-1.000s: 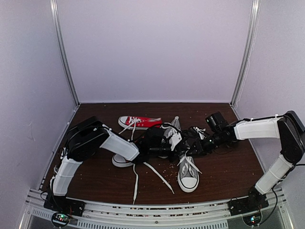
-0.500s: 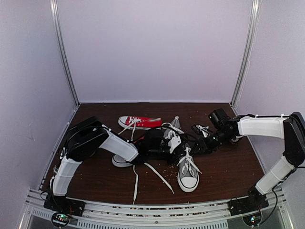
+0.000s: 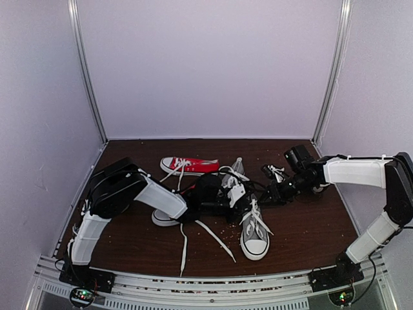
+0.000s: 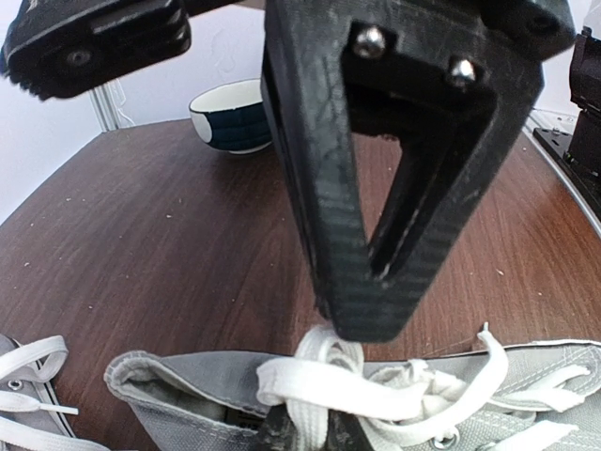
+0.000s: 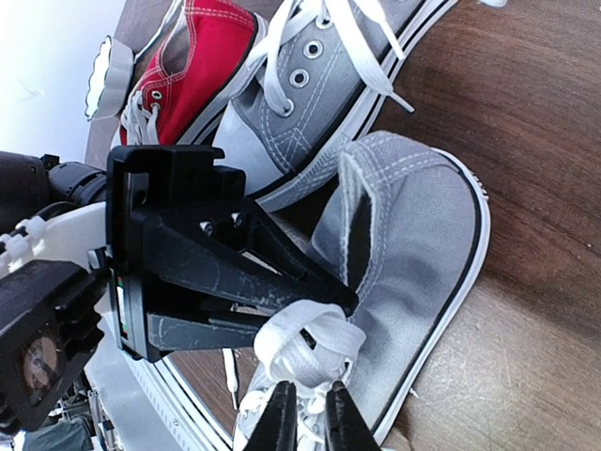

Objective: Tie the shoes
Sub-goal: Cross the half-tied shoelace with the shoelace loop.

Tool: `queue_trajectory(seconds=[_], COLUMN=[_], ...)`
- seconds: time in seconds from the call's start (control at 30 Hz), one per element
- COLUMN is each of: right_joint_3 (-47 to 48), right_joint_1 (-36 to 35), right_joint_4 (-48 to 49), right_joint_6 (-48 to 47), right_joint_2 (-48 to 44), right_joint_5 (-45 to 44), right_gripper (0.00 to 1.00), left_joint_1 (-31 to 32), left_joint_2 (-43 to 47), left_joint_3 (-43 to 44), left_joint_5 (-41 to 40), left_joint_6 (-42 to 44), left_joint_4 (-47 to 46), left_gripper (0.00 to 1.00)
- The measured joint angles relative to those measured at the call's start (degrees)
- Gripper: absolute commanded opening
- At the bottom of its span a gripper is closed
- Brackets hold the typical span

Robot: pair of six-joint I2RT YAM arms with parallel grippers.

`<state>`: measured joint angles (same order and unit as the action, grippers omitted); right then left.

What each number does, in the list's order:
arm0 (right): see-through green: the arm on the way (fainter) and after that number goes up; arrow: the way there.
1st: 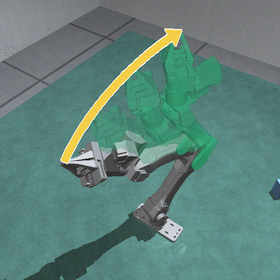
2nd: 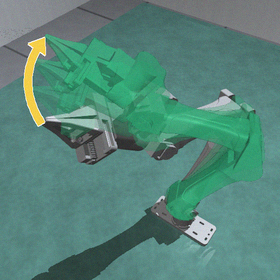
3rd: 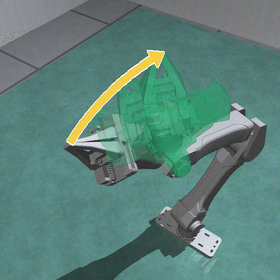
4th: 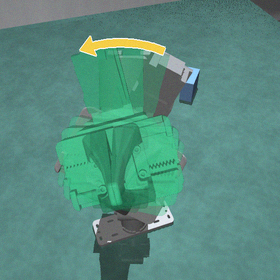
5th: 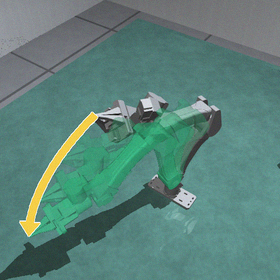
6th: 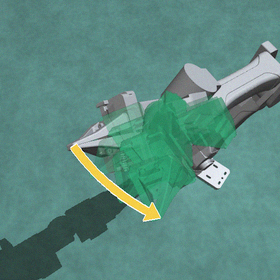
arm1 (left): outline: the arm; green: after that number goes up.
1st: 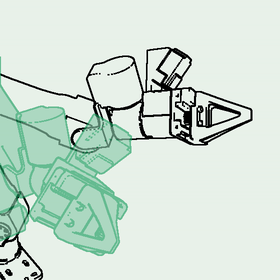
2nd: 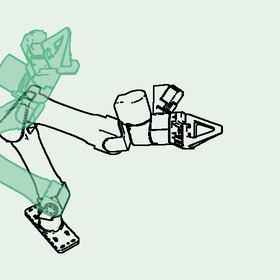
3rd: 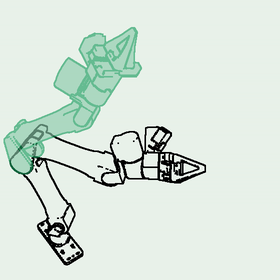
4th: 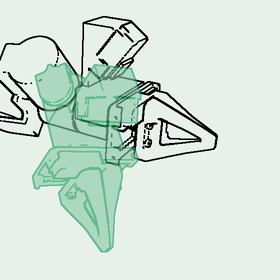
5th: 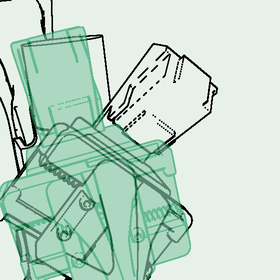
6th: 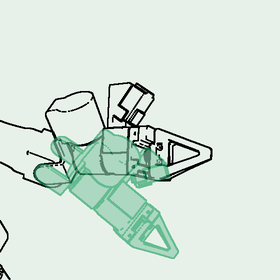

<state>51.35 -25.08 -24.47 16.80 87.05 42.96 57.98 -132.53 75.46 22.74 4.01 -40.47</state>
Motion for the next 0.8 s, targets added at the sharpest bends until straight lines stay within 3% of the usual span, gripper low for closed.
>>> queue_trajectory(seconds=[0.2,0.37,0.7,0.8], right_joint_3=[-0.74,-1.29,-1.09,-0.61], right_joint_1=[0.00,0.00,0.00,0.00], right_joint_4=[-0.04,0.83,0.94,-0.42], right_joint_6=[1.79,2.14,0.04,-1.36], right_joint_2=[-3.26,-3.26,-1.66,-1.66], right_joint_5=[-1.70,-1.90,-1.27,-0.98], right_gripper=[0.23,0.23,0.13,0.11], left_joint_1=[-0.02,0.00,-0.20,-0.42], left_joint_2=[0.44,2.73,4.92,5.49], left_joint_3=[-0.66,-3.19,-4.50,-4.55], left_joint_5=[0.00,0.09,0.28,0.31], left_joint_6=[0.00,-0.04,0.02,0.28], left_joint_4=[-0.02,0.55,4.24,5.55], left_gripper=[0.10,0.16,0.18,0.07])
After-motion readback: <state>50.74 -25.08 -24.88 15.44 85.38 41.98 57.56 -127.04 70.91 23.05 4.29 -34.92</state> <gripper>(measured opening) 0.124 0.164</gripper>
